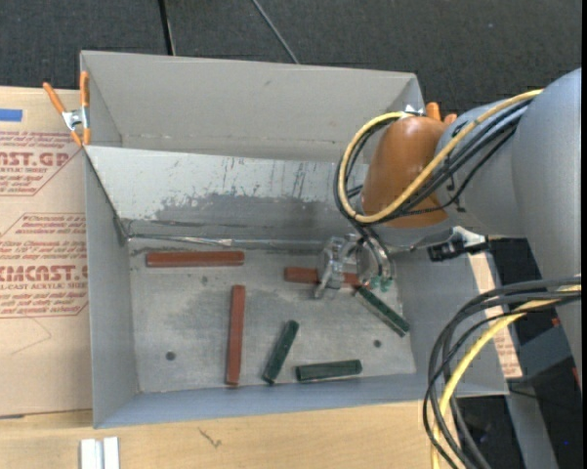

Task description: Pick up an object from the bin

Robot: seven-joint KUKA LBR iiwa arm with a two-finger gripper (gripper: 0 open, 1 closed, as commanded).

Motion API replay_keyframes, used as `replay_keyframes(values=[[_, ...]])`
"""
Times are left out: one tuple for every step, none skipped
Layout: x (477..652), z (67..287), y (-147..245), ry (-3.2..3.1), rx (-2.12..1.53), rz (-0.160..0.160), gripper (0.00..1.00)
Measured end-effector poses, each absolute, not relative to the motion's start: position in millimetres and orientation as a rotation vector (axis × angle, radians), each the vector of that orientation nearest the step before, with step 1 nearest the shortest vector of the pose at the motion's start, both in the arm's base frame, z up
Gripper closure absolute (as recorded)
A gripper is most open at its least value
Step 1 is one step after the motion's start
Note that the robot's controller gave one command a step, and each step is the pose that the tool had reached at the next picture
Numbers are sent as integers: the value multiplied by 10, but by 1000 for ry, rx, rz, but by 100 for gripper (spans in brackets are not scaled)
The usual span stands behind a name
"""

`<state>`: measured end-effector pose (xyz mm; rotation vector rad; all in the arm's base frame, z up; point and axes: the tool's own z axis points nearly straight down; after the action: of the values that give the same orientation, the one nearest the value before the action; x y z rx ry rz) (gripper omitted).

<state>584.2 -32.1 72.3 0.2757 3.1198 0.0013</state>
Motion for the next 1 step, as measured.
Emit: replay_keyframes(values=[[5822,704,-319,3127,276,1,0]])
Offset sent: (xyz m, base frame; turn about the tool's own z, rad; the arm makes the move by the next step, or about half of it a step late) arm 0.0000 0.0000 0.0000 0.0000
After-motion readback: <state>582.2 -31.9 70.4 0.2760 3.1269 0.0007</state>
